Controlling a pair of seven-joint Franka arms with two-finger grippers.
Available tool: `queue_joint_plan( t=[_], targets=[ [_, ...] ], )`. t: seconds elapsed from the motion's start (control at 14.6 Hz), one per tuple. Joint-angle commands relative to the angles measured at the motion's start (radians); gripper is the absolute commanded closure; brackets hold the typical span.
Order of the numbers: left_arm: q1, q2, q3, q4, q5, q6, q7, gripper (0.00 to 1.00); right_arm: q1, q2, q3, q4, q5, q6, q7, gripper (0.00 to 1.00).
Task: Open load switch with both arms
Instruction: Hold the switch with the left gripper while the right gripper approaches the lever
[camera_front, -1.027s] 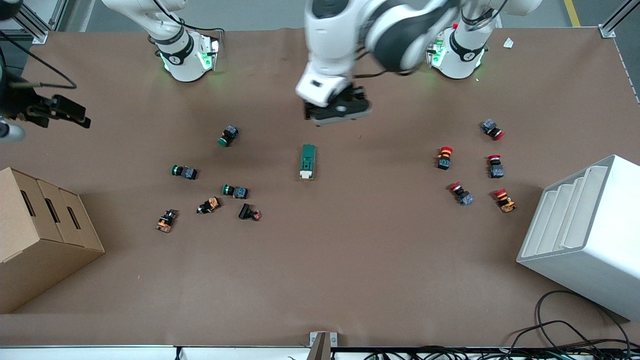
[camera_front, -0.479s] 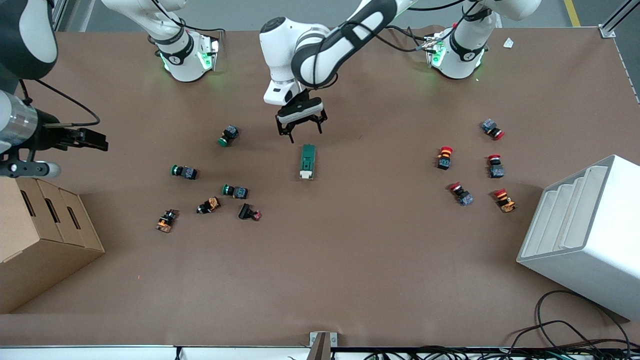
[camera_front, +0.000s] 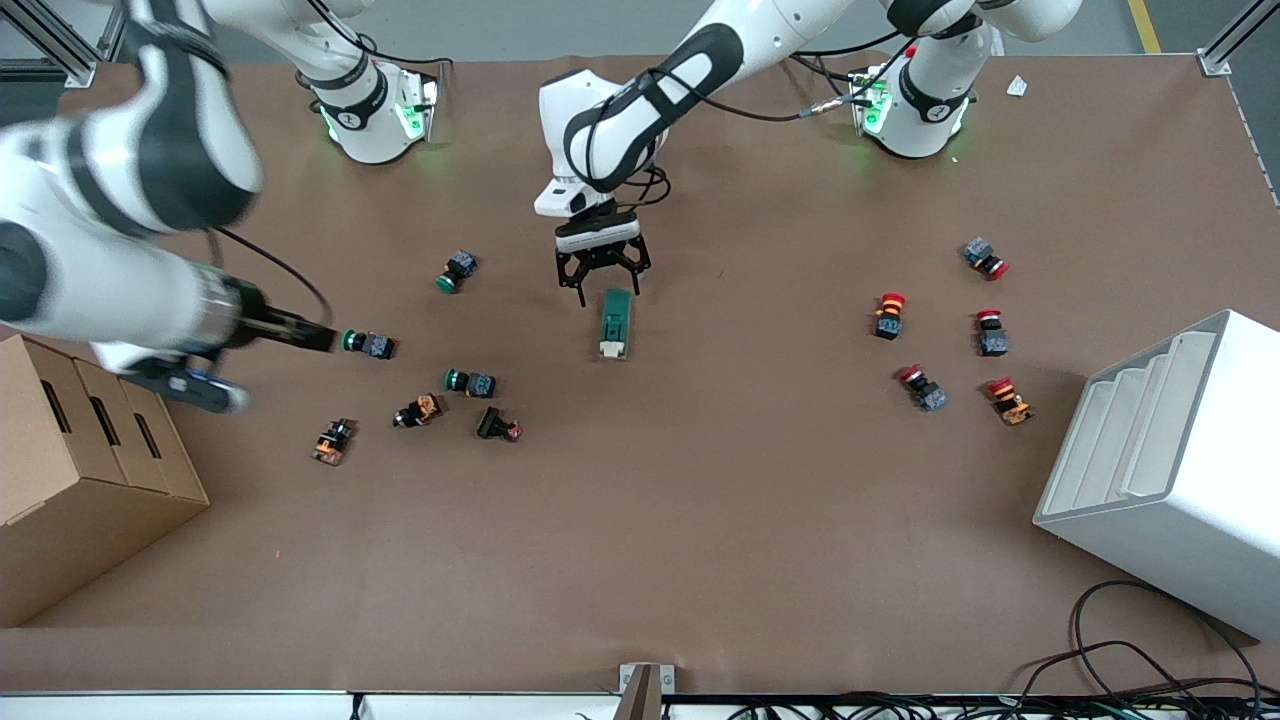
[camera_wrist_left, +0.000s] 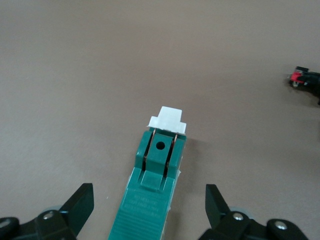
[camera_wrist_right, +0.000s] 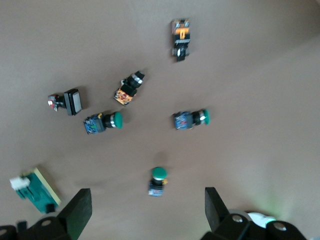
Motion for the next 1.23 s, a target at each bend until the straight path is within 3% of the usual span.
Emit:
queue_joint_plan(
  t=[0.0,0.41,0.62,1.16],
  targets=[
    [0.008,-0.017,0.002,-0.098,0.179,0.034,-0.122,0.01,0.054,0.104,-0.006,0.079,0.043,0.0,0.181,0.0],
    [-0.005,0.02,0.002,-0.148,0.371,0.025,-0.298,0.01,0.127,0.224,-0.006,0.105,0.111,0.029,0.447,0.0],
    [-0.032,0.032,0.01,-0.145,0.374,0.022,-0.298,0.01,0.186,0.273,-0.006,0.105,0.149,0.076,0.569,0.0],
    [-0.046,0.054,0.01,-0.138,0.373,0.012,-0.293,0.01,0.37,0.413,-0.009,0.103,0.154,0.302,0.829,0.0]
  ],
)
